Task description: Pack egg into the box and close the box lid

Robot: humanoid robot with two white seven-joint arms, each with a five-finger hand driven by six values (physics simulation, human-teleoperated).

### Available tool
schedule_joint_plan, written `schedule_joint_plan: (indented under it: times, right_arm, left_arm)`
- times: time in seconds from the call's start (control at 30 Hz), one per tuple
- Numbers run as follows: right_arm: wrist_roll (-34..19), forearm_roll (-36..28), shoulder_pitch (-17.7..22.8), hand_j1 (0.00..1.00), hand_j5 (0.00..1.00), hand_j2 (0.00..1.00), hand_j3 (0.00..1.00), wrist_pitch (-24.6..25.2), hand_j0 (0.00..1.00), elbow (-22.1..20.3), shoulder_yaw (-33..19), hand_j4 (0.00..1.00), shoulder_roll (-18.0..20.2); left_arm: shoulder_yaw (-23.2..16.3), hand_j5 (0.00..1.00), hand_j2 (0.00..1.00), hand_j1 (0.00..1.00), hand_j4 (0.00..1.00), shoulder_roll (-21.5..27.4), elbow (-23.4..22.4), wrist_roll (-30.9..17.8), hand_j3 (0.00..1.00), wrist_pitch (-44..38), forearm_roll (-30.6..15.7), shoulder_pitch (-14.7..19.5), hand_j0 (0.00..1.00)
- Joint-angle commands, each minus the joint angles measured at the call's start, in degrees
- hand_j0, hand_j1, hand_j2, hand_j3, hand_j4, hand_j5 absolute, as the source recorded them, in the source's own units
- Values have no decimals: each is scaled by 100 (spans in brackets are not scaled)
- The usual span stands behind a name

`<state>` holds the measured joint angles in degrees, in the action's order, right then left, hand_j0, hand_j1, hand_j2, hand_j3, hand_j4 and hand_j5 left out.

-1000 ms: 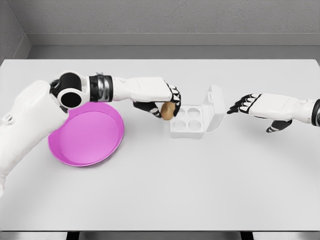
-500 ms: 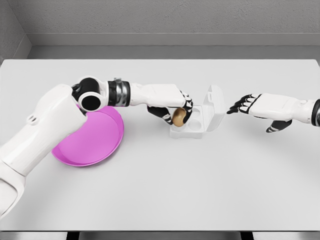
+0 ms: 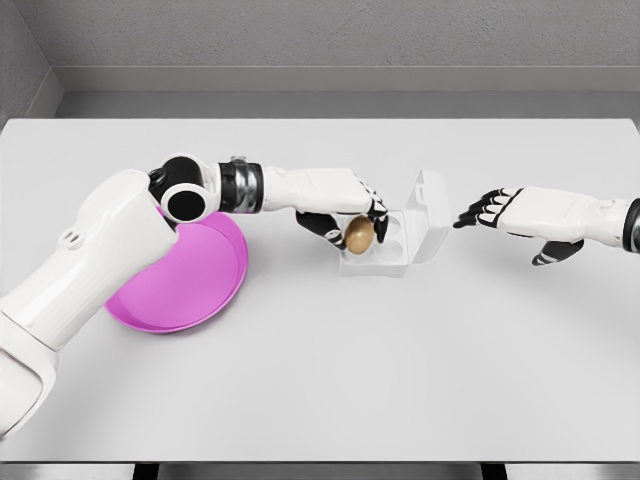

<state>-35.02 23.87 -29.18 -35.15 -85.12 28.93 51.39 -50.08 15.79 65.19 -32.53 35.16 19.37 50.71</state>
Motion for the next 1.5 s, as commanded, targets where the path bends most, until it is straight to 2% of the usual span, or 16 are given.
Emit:
schedule_joint_plan:
  times: [0.0, 0.1, 0.57, 0.6, 0.7, 0.73, 0.8, 0.9, 1.03, 1.13, 1.23, 1.47]
  right_arm:
    - [2, -40, 0, 100, 100, 100, 100, 15, 100, -13, -2, 100, 11]
    - [2, -40, 0, 100, 100, 100, 100, 15, 100, -13, 33, 100, 11]
    - [2, -49, 0, 100, 100, 100, 100, 15, 100, -13, 42, 100, 29]
    - [2, -49, 0, 100, 100, 100, 100, 15, 100, -13, 42, 100, 29]
    - [2, -49, 0, 100, 100, 100, 100, 15, 100, -13, 42, 100, 29]
    - [2, -49, 0, 100, 100, 100, 100, 15, 100, -13, 42, 100, 29]
    - [2, -49, 0, 100, 100, 100, 100, 15, 100, -13, 42, 100, 37]
    - [2, -49, 0, 100, 100, 100, 100, 15, 100, -22, 42, 100, 37]
    - [2, -49, 0, 100, 100, 100, 100, 15, 100, -83, 42, 100, 37]
    - [2, -58, 0, 100, 100, 100, 100, 15, 100, -171, 42, 100, 37]
    - [2, -66, 0, 100, 100, 100, 100, 15, 100, -321, 42, 100, 37]
    - [2, -75, 0, 100, 100, 100, 100, 15, 100, -830, 60, 100, 37]
  left_arm:
    - [16, 57, 57, 57, 57, -6, -33, 1, 57, -16, -47, 0, 57]
    - [7, 68, 68, 68, 68, -14, -33, 10, 68, -16, -47, 0, 68]
    - [7, 79, 79, 79, 79, -58, -183, 10, 79, -16, -56, -9, 79]
    - [7, 81, 81, 81, 81, -58, -183, 10, 81, -16, -56, -9, 81]
    - [34, 99, 99, 99, 99, 38, -121, 36, 99, -16, -109, -9, 99]
    - [51, 100, 100, 100, 100, 178, -103, 62, 100, -16, -275, -9, 100]
    - [139, 100, 100, 100, 100, 679, -33, 62, 100, -16, -741, 26, 100]
    - [289, 100, 100, 100, 100, 1295, -16, 62, 100, -16, -1058, 26, 100]
    - [552, 100, 100, 100, 100, 1435, -16, 18, 100, -16, -1049, 26, 100]
    - [579, 100, 100, 100, 100, 1515, -16, 18, 100, -16, -1049, 26, 100]
    - [702, 100, 100, 100, 100, 1603, -16, 18, 100, -16, -1049, 0, 100]
    - [710, 100, 100, 100, 100, 1603, -24, 18, 100, -16, -1058, -9, 100]
